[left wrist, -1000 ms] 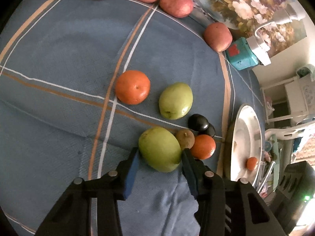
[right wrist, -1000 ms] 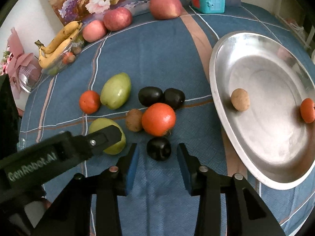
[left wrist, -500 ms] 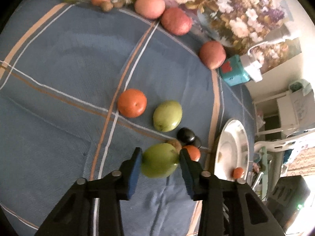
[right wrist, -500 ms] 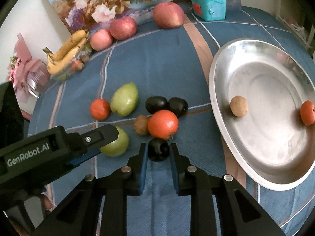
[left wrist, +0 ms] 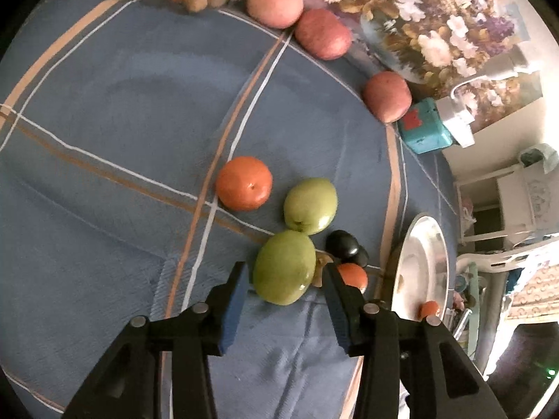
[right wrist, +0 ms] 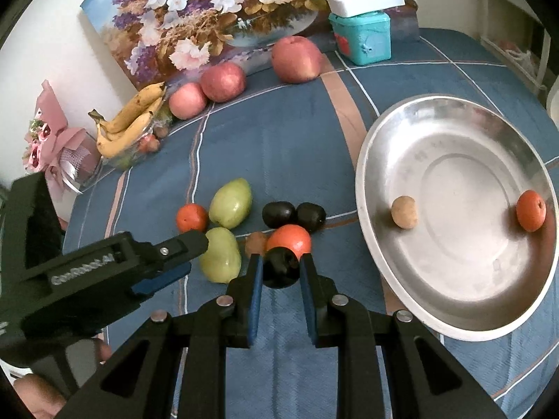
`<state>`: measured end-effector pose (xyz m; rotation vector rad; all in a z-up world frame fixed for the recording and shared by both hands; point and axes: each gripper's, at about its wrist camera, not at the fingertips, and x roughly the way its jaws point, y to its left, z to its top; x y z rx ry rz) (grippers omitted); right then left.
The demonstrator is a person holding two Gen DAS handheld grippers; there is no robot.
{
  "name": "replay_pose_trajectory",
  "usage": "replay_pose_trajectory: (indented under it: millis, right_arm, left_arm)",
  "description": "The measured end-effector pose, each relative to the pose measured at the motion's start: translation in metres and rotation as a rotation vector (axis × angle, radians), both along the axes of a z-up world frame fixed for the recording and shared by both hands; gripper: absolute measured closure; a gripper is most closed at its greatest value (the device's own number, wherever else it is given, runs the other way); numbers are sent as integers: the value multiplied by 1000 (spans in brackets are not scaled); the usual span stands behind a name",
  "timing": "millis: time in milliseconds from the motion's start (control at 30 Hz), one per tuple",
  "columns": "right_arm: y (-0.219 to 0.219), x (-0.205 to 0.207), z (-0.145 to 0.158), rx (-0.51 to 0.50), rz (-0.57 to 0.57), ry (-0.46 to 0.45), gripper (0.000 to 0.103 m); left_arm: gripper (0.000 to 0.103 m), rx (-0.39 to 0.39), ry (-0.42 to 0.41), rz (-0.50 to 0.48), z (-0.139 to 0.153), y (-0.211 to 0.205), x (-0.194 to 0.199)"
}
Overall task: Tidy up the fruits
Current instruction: 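Grasp the large green pear with the left tool while the right tool grasps a dark plum, then carry the green pear and dark plum over the steel plate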
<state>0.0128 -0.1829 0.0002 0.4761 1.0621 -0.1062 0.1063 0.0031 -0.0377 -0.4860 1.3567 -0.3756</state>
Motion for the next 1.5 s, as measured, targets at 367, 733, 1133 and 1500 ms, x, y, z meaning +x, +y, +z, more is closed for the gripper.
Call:
replay_pose_trajectory:
  millis: [367,733,1133,1500]
  right_arm:
    - [0,3,-4,3,-7,16,81]
    - [-1,2,-5,7,-12,19,81]
    - [-5,1,-3,20,-23,9,81]
    - [-40,-11,3,13,-113,3,81]
  left_arm:
    - [56,21,7,-17,-15,-15,3]
    - [59,-6,11,21,-13,-4,2]
    - [59,-44,-20,119,10,20,5]
    - [59,-33,-20,96,22,10,-1]
